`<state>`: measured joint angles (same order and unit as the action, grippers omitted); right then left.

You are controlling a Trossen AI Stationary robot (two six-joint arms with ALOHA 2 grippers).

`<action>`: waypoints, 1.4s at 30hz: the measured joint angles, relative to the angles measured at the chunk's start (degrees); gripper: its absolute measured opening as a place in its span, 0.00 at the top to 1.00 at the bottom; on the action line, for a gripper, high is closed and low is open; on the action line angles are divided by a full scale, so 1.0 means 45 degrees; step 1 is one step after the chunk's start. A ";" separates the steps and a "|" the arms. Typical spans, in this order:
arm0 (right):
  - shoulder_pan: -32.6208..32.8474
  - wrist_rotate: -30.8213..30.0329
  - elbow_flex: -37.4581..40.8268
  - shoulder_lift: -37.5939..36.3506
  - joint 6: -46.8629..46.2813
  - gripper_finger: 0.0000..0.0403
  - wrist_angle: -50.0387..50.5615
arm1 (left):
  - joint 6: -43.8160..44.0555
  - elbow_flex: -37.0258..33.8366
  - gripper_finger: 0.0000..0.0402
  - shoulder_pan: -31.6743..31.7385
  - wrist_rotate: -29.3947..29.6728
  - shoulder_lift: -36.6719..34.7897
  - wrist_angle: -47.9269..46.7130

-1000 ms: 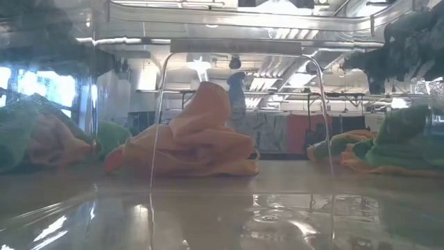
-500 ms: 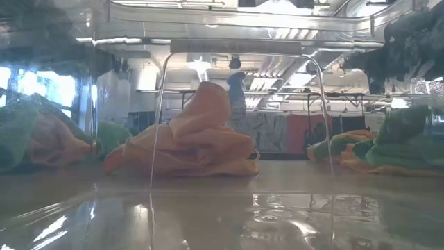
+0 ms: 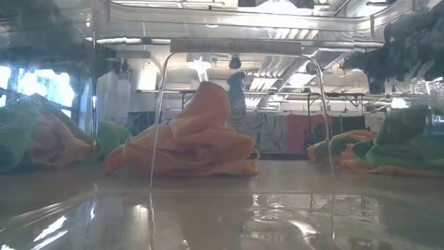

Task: Sort microfiber towel by color & place in baskets
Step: Put the green microfiber towel into the left transparent bin

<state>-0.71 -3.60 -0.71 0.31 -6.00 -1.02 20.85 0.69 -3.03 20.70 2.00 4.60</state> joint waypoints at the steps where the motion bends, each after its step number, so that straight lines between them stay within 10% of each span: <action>1: 0.0000 0.0000 0.0000 -0.0001 0.0000 1.00 0.0000 | 0.0019 0.0023 0.70 -0.0005 0.0146 0.0000 -0.0038; 10: 0.0000 0.0000 0.0000 -0.0004 0.0000 1.00 0.0000 | -0.1651 0.3628 0.84 0.0219 0.2214 0.2421 -0.2570; 24: 0.0003 0.0001 0.0000 -0.0004 0.0000 1.00 0.0000 | -0.2519 1.2851 0.92 0.3804 0.2731 1.1716 -0.9661; 42: 0.0000 0.0000 0.0000 -0.0002 0.0000 1.00 0.0000 | -0.3417 1.9495 0.60 0.5863 0.1803 2.1005 -1.7897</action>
<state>-0.71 -3.60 -0.71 0.31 -6.00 -1.02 5.48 88.42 23.35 28.81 96.52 -75.93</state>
